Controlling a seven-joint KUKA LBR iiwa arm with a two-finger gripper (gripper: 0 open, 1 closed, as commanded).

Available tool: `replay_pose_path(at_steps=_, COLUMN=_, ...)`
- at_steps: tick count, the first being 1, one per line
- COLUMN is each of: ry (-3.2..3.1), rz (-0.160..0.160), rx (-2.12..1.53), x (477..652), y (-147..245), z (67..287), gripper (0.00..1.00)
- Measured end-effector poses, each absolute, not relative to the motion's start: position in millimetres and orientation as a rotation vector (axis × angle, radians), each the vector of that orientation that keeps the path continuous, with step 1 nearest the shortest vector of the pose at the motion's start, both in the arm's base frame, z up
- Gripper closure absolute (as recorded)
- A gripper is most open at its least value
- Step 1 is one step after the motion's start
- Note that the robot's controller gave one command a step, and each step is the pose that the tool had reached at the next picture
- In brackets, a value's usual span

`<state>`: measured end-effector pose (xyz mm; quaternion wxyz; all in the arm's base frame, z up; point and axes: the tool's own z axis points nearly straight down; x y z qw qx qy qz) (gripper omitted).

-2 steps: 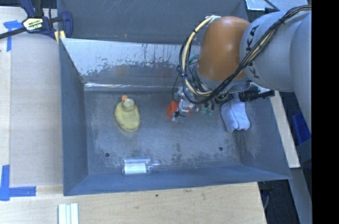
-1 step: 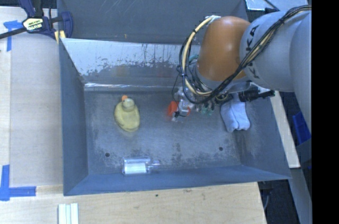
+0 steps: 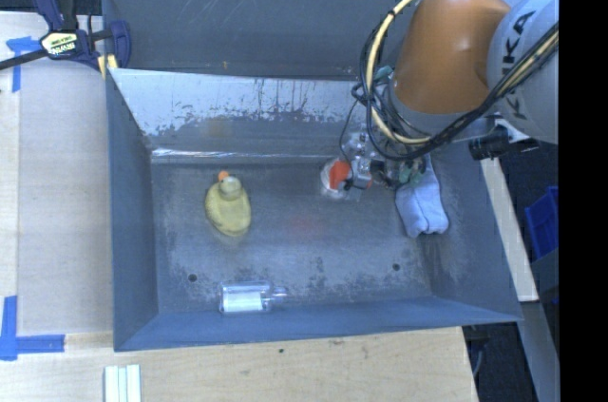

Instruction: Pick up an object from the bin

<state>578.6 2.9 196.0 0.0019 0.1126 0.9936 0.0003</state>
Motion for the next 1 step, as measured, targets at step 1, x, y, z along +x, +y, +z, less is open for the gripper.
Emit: replay_pose_path(at_steps=1, ry=3.114, rz=0.002, rx=0.347, x=598.3, y=13.8, z=303.0, gripper=1.0)
